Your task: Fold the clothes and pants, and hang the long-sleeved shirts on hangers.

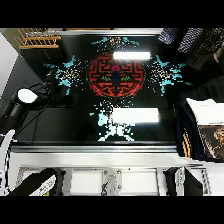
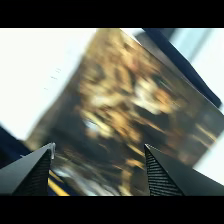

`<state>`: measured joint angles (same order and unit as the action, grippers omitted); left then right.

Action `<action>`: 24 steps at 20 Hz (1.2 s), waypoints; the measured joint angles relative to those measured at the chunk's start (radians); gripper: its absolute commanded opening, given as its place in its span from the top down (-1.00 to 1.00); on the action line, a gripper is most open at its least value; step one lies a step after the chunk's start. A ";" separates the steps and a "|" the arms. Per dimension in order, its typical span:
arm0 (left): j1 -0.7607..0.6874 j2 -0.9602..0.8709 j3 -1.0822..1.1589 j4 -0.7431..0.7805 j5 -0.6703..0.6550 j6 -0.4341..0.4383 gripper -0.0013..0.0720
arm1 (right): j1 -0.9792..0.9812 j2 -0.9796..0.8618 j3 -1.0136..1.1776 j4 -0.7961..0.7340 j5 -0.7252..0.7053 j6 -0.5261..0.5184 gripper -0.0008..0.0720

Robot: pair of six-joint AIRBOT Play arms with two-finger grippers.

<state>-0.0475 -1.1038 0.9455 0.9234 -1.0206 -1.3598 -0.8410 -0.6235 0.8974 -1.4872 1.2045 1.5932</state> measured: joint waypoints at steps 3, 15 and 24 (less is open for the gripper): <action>0.000 0.000 0.000 0.000 0.000 0.000 0.95 | 0.117 0.039 -0.006 0.235 -0.053 -0.133 -0.70; 0.000 0.000 0.000 -0.002 -0.015 0.000 0.95 | 0.724 0.032 -0.121 0.480 -0.089 -0.266 0.94; 0.000 0.000 0.000 -0.004 -0.018 0.000 0.95 | 0.763 0.029 -0.127 0.489 -0.090 -0.270 0.94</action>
<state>-0.0475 -1.1038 0.9455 0.9192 -1.0386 -1.3602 -0.0776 -0.5945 0.7700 -0.9981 1.1141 1.3235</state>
